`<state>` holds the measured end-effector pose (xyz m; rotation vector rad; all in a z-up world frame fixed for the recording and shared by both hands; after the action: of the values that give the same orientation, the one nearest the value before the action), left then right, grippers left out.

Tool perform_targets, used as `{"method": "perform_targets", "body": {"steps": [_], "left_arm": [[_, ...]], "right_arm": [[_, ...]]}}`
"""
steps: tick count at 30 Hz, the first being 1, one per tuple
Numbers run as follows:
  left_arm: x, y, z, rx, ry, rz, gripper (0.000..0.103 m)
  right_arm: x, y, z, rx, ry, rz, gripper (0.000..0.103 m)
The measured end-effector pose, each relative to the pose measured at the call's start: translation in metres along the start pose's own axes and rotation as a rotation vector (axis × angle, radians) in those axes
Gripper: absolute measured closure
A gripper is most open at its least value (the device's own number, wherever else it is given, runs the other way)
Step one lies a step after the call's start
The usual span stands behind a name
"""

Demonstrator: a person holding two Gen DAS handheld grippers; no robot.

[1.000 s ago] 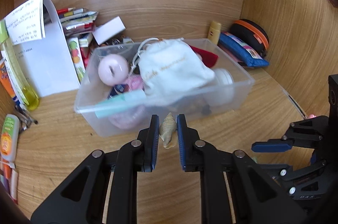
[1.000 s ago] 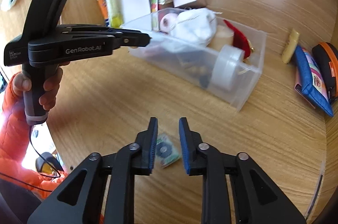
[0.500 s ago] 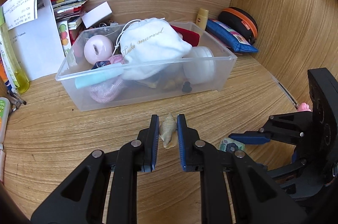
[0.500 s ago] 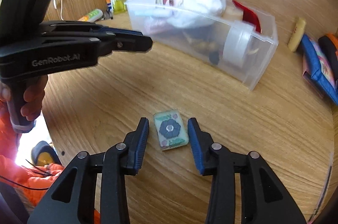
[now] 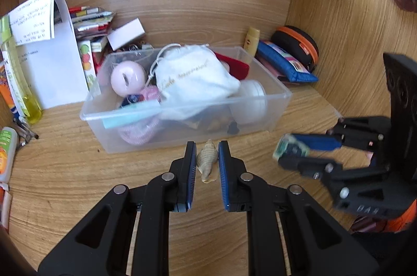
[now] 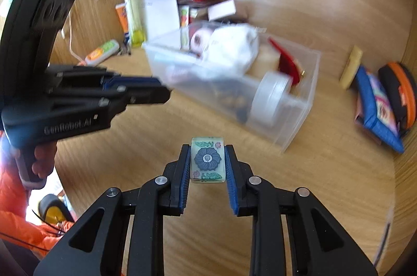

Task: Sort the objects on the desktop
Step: 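Lift and carry the green tag and tan shell over the clear box, then open both grippers to drop the tag and shell into the box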

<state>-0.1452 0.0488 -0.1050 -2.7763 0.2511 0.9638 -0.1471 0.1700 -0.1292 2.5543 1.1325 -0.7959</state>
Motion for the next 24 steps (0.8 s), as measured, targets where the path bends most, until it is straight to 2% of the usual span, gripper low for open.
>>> {"method": "perform_targets", "body": {"steps": [11, 18, 24], "left_arm": [[-0.033, 0.025, -0.017, -0.035, -0.063, -0.002, 0.087], [-0.053, 0.042, -0.017, -0.05, -0.085, -0.01, 0.087], [-0.065, 0.055, 0.003, -0.053, -0.064, -0.037, 0.087]], "right_arm": [[-0.057, -0.028, -0.024, 0.041, -0.112, 0.02, 0.081], [-0.073, -0.051, -0.014, 0.035, -0.113, 0.082, 0.081], [-0.089, -0.062, 0.005, 0.025, -0.096, 0.097, 0.081]]}}
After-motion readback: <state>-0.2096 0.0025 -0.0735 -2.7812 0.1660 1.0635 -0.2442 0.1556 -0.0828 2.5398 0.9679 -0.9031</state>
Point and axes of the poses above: each gripper's, at about its wrist camera, not at the fingertips, and z roughly the way its jaws point, y to its left, x to its underside, the point moved 9 cm from there along z, roughly the way its jaws point, and after that the axes turned 11 degrees about y, right-handed, at the moved point
